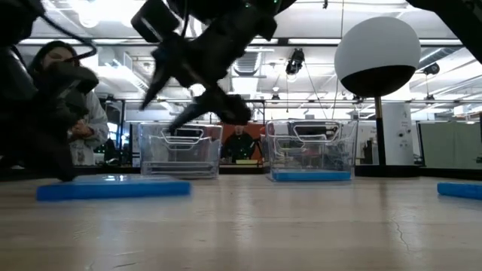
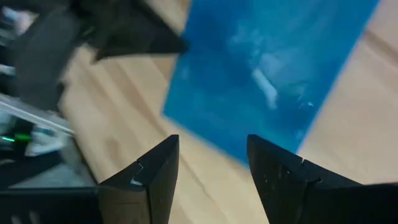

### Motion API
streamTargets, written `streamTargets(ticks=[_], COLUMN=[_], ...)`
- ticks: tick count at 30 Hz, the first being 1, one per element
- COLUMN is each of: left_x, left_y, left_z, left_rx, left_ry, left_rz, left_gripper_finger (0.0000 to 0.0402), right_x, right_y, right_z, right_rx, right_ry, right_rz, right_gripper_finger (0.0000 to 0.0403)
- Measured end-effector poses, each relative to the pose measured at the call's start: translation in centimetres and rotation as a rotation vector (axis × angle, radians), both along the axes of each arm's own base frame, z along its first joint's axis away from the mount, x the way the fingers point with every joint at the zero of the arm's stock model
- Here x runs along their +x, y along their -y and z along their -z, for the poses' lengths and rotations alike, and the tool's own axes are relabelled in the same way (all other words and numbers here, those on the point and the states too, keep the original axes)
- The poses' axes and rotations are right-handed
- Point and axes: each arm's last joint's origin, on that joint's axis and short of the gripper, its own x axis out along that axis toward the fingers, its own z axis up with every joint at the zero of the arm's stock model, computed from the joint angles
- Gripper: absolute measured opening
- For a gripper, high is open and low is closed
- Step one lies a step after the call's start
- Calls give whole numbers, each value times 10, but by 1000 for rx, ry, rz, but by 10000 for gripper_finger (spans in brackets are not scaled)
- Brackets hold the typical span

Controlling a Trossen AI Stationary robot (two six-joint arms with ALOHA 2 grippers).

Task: Pick & place jewel cases by type
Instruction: Put the left blue CD case into the right transparent bin

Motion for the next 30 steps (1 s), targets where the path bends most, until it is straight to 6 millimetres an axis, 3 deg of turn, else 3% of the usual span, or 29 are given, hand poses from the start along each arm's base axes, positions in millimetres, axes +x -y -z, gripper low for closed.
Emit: streamTargets(ticks=[4, 7, 11, 13, 16, 22, 30], left_x=[19, 33, 39, 36, 36, 45, 47], left_y=[20, 29, 17, 3, -18, -45, -42], left_z=[-15, -40, -66, -70, -59, -36, -14], left_rx=[-27, 47, 306, 431, 507, 431, 247], left_ry=[118, 231, 208, 78, -106, -231, -246], left_rz=[199, 310, 282, 238, 229, 297, 447], left_gripper_finger=[0, 0, 0, 0, 0, 0, 1], right_x=[-22, -32, -35, -36, -38, -40, -50], right_y=[-9, -20, -40, -53, -70, -91, -126], right_z=[-13, -12, -5, -4, -1, 6, 36], right_rx=[-67, -91, -76, -62, -33, 87, 198], right_ry=[-122, -197, -204, -184, -166, -161, -214], right_rz=[-48, -71, -72, -82, -98, -22, 212], right_gripper_finger=[183, 183, 183, 183, 183, 183, 183])
